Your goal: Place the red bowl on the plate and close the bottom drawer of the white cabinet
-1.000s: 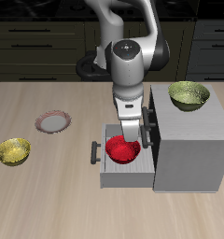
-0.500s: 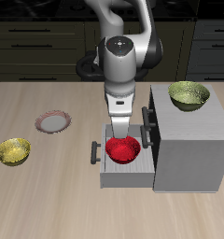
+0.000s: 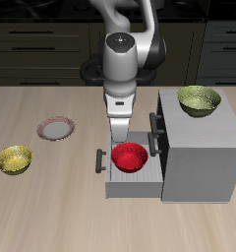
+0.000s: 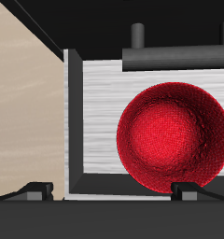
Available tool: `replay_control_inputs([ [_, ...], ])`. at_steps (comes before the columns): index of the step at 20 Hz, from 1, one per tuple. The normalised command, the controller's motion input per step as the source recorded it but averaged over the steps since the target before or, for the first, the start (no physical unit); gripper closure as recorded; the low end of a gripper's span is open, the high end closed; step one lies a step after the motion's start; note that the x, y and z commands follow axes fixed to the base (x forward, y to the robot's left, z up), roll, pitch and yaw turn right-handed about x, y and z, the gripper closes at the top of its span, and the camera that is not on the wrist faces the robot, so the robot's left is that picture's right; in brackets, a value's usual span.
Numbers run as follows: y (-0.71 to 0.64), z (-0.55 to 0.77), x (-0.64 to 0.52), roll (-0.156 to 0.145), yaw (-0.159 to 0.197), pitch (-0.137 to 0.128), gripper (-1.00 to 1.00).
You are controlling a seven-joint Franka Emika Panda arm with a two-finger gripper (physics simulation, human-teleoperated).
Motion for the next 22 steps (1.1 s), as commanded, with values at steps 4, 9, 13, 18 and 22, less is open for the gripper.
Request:
replay_control_inputs([
  [4,-0.05,0.10,0.04,-0.005,0.000,-0.015,-1.00],
  [9,-0.04,-0.03,-0.04,0.003,0.043,0.014,-1.00],
  [13,-0.06,0.18,0.02,-0.022,-0.056,-0.049,-1.00],
  [18,0.22,-0.01,0.07,0.029,-0.015,0.005,-1.00],
  [22,0.38,-0.16,0.16,0.047,-0.011,0.028,-1.00],
])
